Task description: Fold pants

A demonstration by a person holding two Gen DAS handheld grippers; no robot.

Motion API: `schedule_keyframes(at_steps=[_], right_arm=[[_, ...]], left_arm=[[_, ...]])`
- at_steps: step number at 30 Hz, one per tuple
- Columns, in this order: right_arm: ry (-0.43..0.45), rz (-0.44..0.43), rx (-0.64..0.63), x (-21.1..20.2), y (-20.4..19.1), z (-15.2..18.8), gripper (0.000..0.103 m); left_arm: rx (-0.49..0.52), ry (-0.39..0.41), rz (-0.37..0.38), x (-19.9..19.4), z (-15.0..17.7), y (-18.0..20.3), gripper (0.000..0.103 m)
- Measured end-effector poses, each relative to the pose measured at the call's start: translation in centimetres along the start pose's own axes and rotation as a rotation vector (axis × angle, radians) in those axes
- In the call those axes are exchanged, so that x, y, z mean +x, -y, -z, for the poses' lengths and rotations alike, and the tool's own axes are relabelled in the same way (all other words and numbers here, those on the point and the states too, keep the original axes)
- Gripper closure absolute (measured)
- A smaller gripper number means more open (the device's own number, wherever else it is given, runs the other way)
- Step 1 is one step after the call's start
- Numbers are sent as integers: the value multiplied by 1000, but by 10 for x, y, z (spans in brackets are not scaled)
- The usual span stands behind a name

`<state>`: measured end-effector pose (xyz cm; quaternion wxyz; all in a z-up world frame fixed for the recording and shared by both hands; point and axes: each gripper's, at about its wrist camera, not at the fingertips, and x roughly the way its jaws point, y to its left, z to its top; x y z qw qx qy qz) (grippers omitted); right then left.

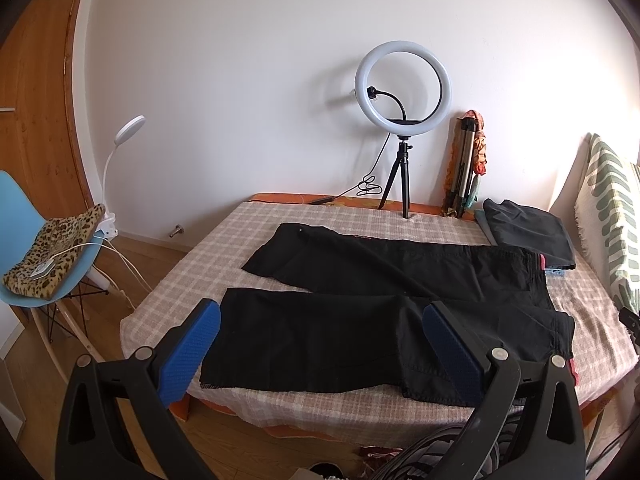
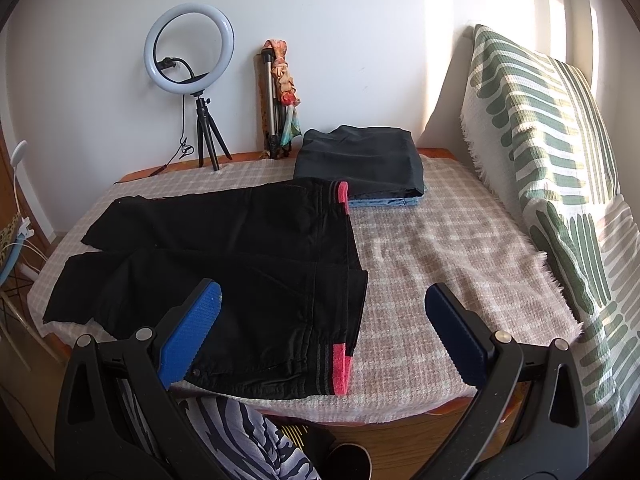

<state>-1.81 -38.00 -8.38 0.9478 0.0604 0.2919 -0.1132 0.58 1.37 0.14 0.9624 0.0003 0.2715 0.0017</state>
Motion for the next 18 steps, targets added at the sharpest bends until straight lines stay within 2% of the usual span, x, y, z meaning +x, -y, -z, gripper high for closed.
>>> schedule_keyframes(at_steps=[11,18], right_arm=[[-6,-17,-21,4,-1,4,0],[-34,-28,-98,14,-5,11,0]], left_arm=[[5,-16,-7,6,3,-3,0],[21,-63,-23,20,12,-14,0]])
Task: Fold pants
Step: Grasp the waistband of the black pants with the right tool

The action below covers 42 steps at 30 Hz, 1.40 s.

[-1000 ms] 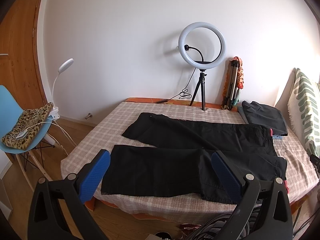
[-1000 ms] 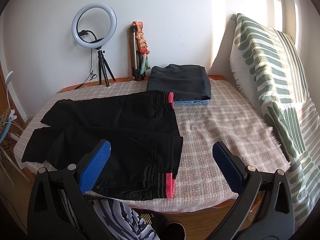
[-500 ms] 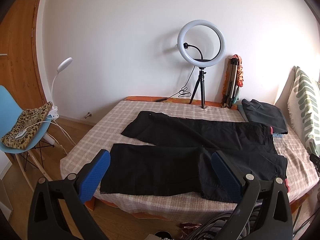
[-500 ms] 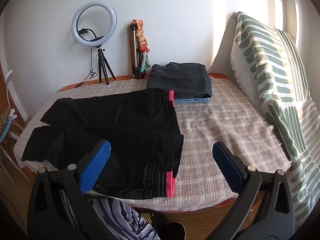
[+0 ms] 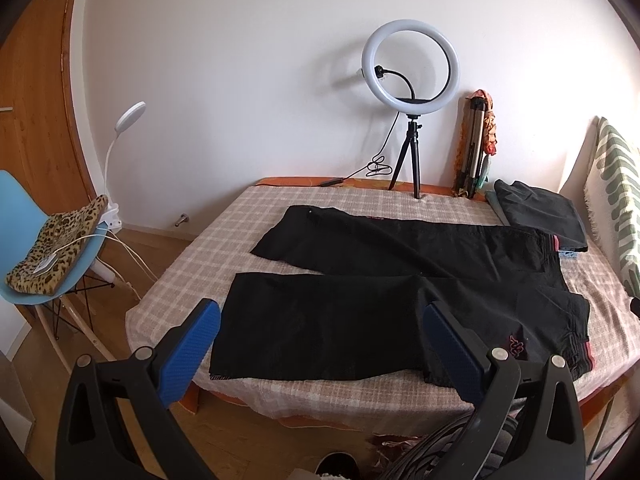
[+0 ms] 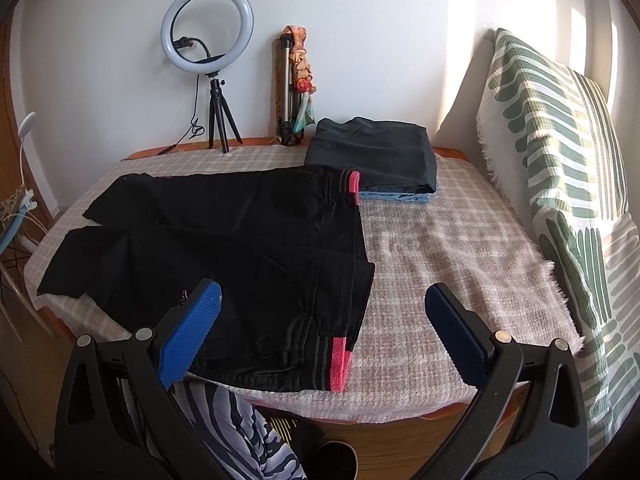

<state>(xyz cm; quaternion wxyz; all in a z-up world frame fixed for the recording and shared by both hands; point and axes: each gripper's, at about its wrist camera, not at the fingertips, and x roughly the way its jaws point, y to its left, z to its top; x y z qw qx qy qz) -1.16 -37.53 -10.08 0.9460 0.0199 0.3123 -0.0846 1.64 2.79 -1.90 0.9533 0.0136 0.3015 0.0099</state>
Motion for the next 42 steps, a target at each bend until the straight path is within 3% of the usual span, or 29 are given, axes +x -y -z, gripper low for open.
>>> schedule_keyframes(at_steps=[10,12,15,18,21,25,30,34,38,40,42], right_arm=[[-114,-39,-248,34,-13,36,0],[-138,-65,-281,41,-15,43,0],[-176,-106,-331,50,-18,50,10],[-223,-159,-388,60,-25,59,13],[-238,-154,-492,67,-40,69,14],[-254,-187,-544,75,-54,73,18],[-288,-170,-622,93,-66,80,20],[-315,-160,-656,101,-68,81,37],[-345,-235,-605,103,-64,72,77],[-325,-234,-583,102,-63,63,89],[-305,-222,-575,103,-65,57,93]], left_arm=[[18,-129,-27,51,35,-42,1],[24,-159,-51,65,44,-50,4],[30,-207,-71,83,57,-64,10],[30,-261,-44,100,72,-76,17],[36,-312,-37,110,81,-84,28],[54,-303,-8,114,80,-79,28],[161,-280,41,122,77,-51,28],[220,-290,64,129,78,-33,28],[241,-299,73,133,80,-31,28],[251,-302,74,135,81,-32,28],[261,-299,80,135,81,-31,28]])
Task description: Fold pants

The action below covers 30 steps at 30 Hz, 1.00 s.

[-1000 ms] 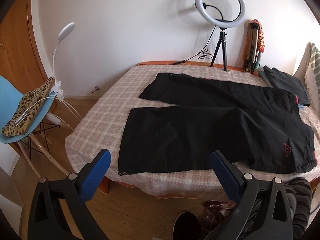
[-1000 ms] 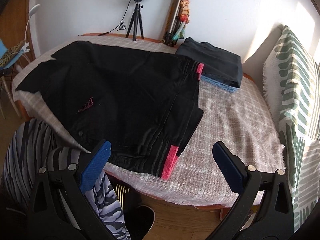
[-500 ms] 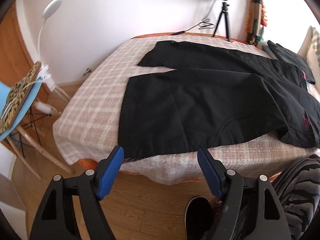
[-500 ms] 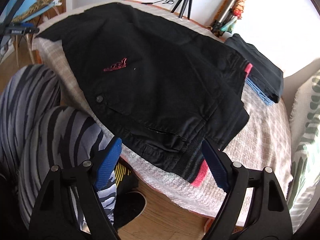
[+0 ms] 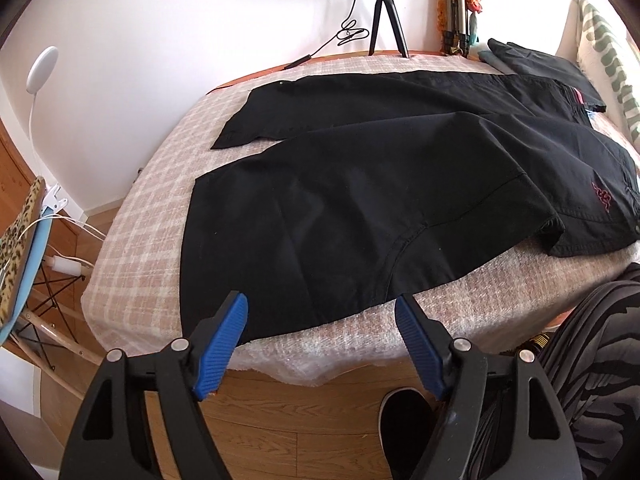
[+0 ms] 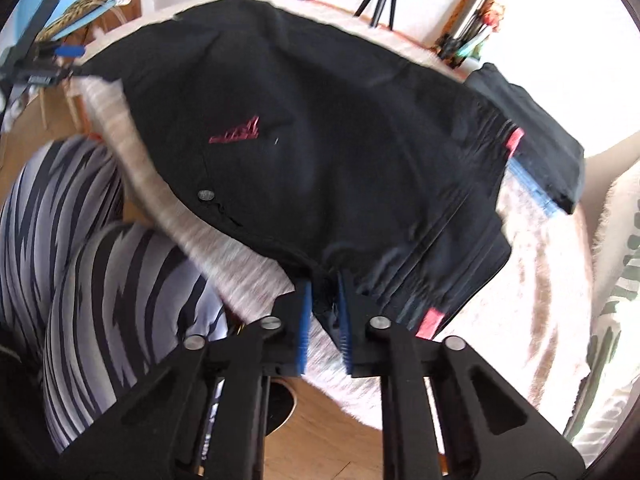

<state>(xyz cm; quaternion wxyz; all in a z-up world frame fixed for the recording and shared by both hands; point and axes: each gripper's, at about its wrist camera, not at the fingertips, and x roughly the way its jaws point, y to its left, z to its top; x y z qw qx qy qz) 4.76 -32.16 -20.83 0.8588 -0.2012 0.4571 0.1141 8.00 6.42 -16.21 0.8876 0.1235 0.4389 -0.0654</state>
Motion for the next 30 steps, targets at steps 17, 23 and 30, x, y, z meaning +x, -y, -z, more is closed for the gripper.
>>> schedule_keyframes(at_steps=[17,23,30], right_arm=[[194,135,133,-51,62,-78,98],[231,162,121,-63,67,-97,98],[239,153,140,-72,62,-84,98]], left_arm=[[181,-16,69,16,-8,41,28],[265,16,32,17,-11,56,28],[195,6,-65,30,-24,32,42]])
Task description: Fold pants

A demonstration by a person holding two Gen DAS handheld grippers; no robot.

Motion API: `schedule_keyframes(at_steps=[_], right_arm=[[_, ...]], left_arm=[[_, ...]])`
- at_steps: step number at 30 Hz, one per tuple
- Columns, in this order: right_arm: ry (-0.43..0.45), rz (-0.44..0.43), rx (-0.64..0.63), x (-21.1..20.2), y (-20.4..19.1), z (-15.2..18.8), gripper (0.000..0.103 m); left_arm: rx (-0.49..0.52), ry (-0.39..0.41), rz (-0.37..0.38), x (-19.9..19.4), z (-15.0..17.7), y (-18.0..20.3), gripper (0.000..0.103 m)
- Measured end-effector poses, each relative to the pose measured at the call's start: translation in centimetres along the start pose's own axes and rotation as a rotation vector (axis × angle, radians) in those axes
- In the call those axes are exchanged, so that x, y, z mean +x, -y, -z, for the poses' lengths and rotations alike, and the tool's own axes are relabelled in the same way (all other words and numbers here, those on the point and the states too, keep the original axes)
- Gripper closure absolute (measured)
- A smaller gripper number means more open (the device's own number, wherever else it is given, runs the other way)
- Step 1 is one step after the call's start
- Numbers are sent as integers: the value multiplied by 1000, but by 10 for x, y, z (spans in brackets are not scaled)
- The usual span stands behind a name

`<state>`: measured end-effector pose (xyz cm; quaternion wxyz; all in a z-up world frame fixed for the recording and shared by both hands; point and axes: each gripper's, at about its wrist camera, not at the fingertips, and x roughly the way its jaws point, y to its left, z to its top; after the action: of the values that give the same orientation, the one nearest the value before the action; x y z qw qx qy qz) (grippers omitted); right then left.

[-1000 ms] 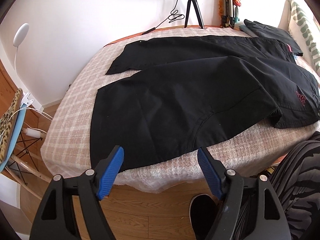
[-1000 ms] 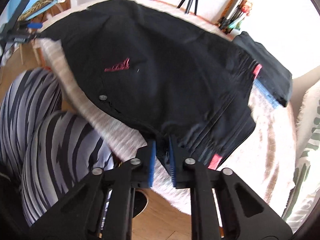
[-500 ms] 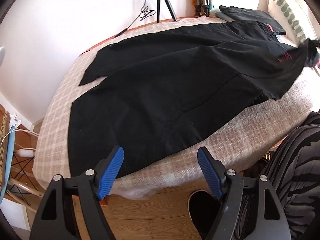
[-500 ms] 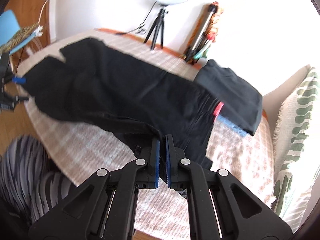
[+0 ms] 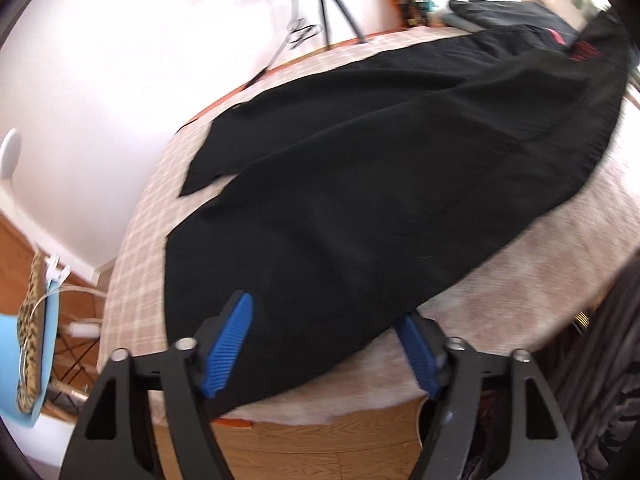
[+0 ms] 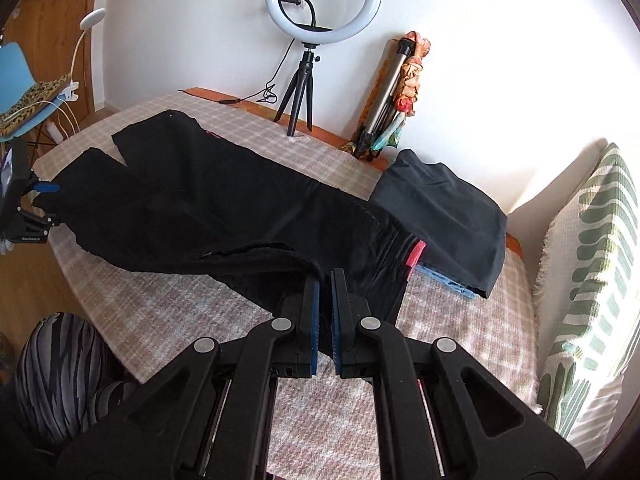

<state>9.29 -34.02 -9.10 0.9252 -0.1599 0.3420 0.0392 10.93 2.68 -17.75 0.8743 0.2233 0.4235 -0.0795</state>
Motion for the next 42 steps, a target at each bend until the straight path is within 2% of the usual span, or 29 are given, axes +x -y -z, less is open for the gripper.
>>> schedule_keyframes(at_steps=[1,3,4,6,9,12,19,24,30,35,42], right_arm=[[-4,0,6,-2,-1,4,98],[-12,-8,22,-4,-3,13,98],[-16,-9,25,-5,-5,16,98],[-25,-9,27,-4,-9,21,98],[-36,-1,17,1,-13,21,98],[-29,15,15,5,-12,13,98],[4,64,11,19,2,-16,98],[9,87,11,36,12,-36,98],[9,133,4,64,31,-67,98],[-31,159,18,110,55,-92,98],[-168,174,-11,201,71,-103,98]], left_arm=[[-27,-2,15,1,1,-6,45],[-84,3,47,3,2,-18,61],[-103,8,67,3,2,-21,64],[-124,30,98,2,1,-24,84],[-119,51,93,1,-6,-21,95],[-122,73,96,0,-16,-23,100],[-146,149,119,-6,-51,-44,102],[-181,174,155,4,-77,-60,103],[-169,201,137,15,-114,-72,103],[-131,206,101,37,-158,-80,103],[-34,147,66,90,-207,-75,103]])
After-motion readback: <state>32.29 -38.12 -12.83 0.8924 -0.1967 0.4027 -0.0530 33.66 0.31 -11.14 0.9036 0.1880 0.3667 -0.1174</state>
